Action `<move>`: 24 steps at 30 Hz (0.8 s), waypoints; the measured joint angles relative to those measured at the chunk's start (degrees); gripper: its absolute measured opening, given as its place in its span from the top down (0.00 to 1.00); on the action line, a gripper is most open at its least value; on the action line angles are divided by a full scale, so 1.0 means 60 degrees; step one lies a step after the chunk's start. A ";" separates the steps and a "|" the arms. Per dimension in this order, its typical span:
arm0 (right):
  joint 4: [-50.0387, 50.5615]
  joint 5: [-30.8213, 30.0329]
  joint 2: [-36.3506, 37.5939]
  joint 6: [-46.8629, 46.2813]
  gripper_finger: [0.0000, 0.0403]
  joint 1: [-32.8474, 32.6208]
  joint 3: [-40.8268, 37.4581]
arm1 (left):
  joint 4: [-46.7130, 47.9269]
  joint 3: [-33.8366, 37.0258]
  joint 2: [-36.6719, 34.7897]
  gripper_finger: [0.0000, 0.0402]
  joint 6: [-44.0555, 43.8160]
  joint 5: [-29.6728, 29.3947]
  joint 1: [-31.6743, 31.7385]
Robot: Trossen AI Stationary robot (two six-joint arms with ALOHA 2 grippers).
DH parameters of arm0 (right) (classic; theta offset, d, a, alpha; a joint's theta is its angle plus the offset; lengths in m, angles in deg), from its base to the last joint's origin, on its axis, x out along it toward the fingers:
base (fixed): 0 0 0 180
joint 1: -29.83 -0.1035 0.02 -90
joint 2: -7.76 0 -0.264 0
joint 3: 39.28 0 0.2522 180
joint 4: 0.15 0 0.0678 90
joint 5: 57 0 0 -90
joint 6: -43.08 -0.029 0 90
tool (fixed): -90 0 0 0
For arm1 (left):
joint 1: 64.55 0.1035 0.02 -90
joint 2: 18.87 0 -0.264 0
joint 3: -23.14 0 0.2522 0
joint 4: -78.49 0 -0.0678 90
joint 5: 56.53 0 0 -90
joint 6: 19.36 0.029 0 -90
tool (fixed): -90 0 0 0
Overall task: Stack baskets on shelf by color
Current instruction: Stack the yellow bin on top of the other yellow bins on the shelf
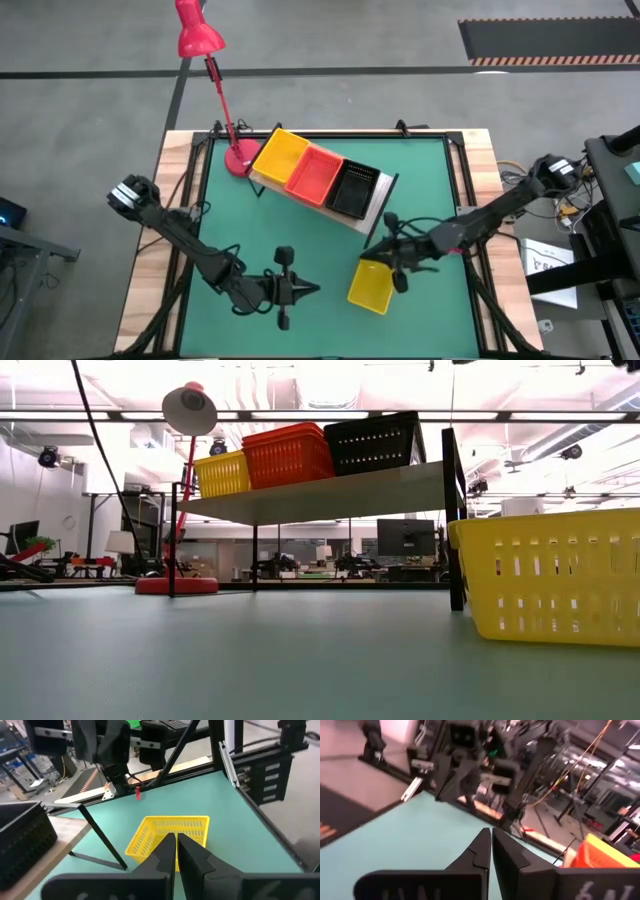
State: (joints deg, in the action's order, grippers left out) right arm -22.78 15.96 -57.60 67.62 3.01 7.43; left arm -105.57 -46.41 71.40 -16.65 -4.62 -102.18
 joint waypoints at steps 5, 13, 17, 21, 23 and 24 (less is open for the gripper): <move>-0.1677 0.0073 0.0653 0.0027 0.98 -0.0025 -0.1066 | -0.0205 -0.0318 0.0459 1.00 -0.0152 0.0003 0.0067; -0.2062 -0.1021 0.1413 -0.0087 0.98 -0.0018 -0.1972 | -0.0095 -0.1751 0.1719 1.00 0.0337 0.0125 0.0364; -0.2048 -0.1169 0.1881 0.0077 0.98 0.0106 -0.2359 | 0.0391 -0.2483 0.2212 1.00 0.0357 0.1174 0.0722; -0.2070 -0.1143 0.2580 0.0301 0.98 0.0099 -0.2714 | 0.1113 -0.3266 0.2757 1.00 0.0370 0.2010 0.1088; -0.2096 -0.1133 0.3027 0.0227 0.98 0.0103 -0.3007 | 0.1546 -0.3603 0.3005 1.00 0.0417 0.2254 0.1238; -0.2089 -0.1149 0.3268 0.0169 0.98 0.0103 -0.3180 | 0.1590 -0.3750 0.3122 1.00 0.0437 0.2427 0.1304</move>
State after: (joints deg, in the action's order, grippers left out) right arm -35.31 9.07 -37.99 68.63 3.63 -11.65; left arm -96.02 -68.91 90.14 -14.03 9.95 -94.35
